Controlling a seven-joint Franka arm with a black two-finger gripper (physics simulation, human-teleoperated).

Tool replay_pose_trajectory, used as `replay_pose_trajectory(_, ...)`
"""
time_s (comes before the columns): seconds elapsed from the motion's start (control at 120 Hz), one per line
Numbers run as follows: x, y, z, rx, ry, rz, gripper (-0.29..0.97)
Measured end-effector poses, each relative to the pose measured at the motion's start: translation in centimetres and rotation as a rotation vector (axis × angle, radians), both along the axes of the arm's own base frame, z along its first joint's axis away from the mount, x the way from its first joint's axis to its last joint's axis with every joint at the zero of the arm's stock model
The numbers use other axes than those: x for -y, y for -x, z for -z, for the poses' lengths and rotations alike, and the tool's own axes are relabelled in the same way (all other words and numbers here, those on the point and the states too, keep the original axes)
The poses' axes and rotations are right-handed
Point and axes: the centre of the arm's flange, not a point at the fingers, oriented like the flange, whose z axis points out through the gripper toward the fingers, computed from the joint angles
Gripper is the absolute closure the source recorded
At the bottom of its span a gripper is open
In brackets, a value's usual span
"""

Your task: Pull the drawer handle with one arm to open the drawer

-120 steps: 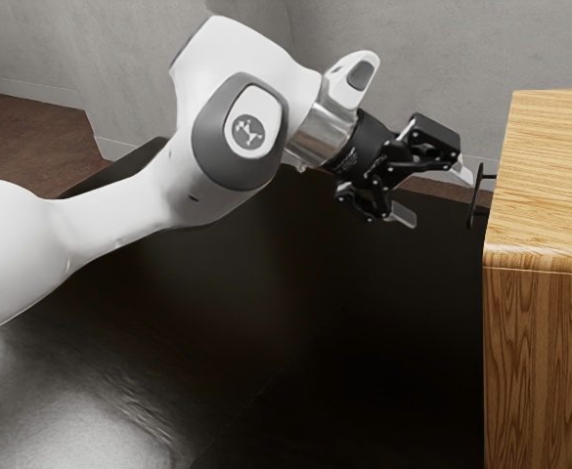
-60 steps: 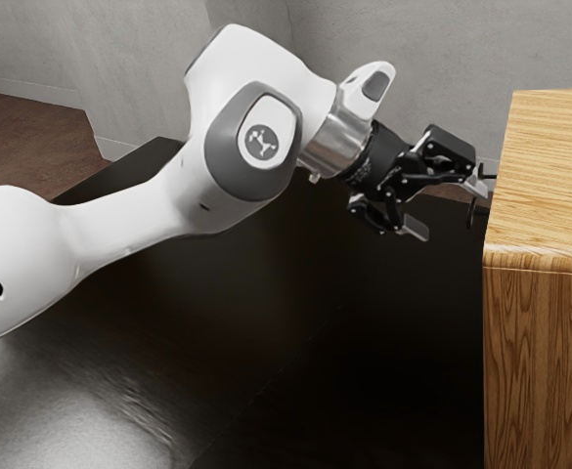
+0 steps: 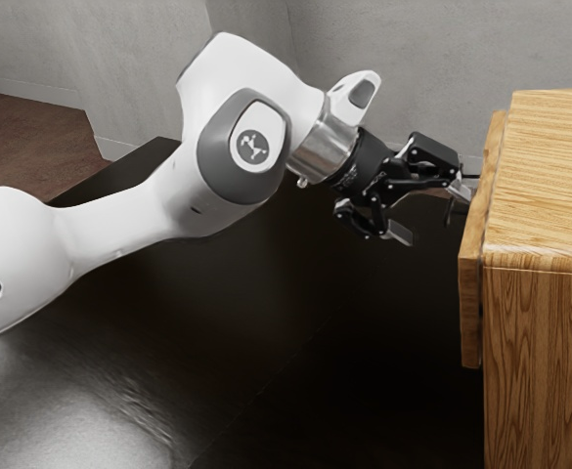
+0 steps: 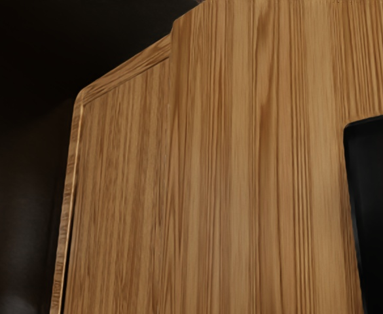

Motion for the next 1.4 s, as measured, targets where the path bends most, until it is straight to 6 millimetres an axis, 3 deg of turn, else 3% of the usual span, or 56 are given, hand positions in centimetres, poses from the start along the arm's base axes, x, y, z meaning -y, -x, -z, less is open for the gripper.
replay_pose_trajectory(0.217,-3.6,0.6,-0.4,-0.004,0.002,-0.05,0.0)
replay_pose_trajectory(0.492,-6.4,2.5,-0.6,-0.012,0.0,-0.077,0.0)
replay_pose_trajectory(1.058,-7.9,2.6,-0.5,-0.012,-0.016,-0.083,0.0)
replay_pose_trajectory(1.4,-11.4,2.5,-0.2,-0.03,-0.02,-0.116,0.0)
